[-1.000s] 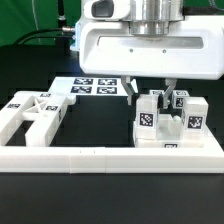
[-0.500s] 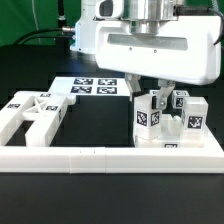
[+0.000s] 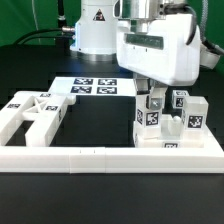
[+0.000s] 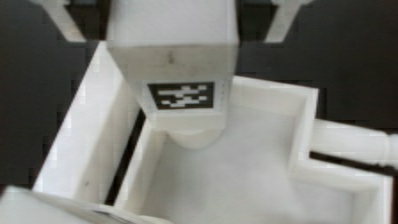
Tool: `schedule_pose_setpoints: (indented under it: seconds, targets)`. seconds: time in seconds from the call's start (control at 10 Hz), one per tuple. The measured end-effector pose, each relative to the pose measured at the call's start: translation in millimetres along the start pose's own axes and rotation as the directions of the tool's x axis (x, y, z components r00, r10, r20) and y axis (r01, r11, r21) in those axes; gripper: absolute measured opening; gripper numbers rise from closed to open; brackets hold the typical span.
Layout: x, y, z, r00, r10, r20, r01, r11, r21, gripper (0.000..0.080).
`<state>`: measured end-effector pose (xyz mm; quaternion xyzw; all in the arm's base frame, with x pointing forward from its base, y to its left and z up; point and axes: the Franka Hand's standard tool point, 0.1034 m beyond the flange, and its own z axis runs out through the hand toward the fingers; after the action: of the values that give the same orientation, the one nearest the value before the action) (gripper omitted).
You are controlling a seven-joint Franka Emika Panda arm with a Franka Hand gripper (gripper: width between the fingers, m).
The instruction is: Assemble chair
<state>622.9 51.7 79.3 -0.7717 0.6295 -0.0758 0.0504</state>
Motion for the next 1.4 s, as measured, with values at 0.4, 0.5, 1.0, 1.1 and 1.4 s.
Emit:
schedule_pose_setpoints:
  seconds: [0.4,0.5,1.0,1.1,1.4]
  targets:
    - [1.0,-0.5,-0.4,0.999,-0.044,0.004,0.044,0.999,0.003,0.0453]
    - [1.7,-1.2,-1.0,0.992,-0.123,0.004,0.123,0.992,0.004,0.0453]
    - [6.1,-0.7,-0.8,0.893,-0.45,0.001,0.45,0.893,0.005,0.0649]
    - [7.1,0.1,-0.4,0.889,-0.457,0.004,0.457,0.889,0.002,0.0649]
    - [13.3,4.3,-0.1,0.871,-0.49,0.04,0.491,0.871,-0.02,0.0649]
